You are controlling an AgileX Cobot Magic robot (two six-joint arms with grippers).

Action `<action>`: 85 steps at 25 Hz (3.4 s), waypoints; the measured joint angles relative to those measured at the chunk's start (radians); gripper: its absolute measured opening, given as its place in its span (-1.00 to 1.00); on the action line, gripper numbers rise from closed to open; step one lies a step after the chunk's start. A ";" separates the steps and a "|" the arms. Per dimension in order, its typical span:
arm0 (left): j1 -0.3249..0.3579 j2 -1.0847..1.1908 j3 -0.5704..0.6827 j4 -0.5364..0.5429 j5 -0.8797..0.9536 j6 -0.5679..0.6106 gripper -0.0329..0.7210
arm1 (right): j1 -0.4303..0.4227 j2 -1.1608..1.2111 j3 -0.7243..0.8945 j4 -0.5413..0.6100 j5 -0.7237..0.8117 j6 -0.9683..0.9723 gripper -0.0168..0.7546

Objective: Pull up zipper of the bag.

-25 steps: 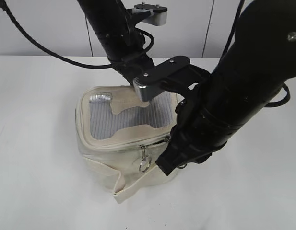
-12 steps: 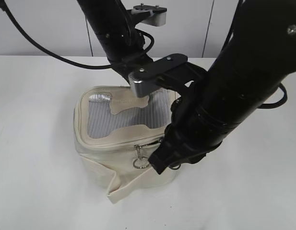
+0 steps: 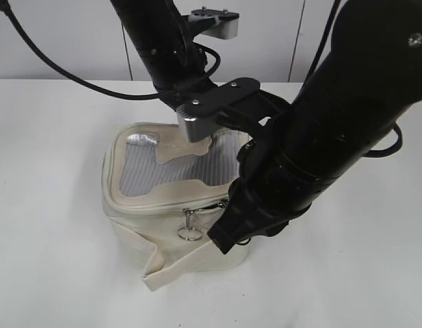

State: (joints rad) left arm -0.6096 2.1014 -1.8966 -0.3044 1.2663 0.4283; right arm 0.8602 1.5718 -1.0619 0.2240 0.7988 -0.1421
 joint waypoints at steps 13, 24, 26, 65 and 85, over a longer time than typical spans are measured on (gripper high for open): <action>-0.001 0.000 0.000 -0.002 0.004 0.000 -0.80 | 0.067 0.061 -0.074 0.019 -0.021 -0.023 -0.94; -0.001 0.000 0.000 -0.004 0.000 -0.005 -0.79 | 0.078 0.063 -0.092 0.026 0.002 -0.008 -0.52; -0.001 0.000 0.000 -0.004 -0.003 -0.010 -0.73 | 0.080 0.061 -0.092 0.031 0.006 -0.004 -0.20; 0.345 -0.770 0.524 0.292 -0.055 -0.382 0.01 | -0.691 -0.339 -0.035 -0.357 0.257 0.282 0.52; 0.347 -1.755 1.250 0.291 -0.220 -0.422 0.01 | -0.691 -1.098 0.383 -0.354 0.274 0.224 0.52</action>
State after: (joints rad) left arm -0.2629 0.3466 -0.6462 -0.0132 1.0467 0.0059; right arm 0.1694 0.4741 -0.6789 -0.1299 1.0730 0.0823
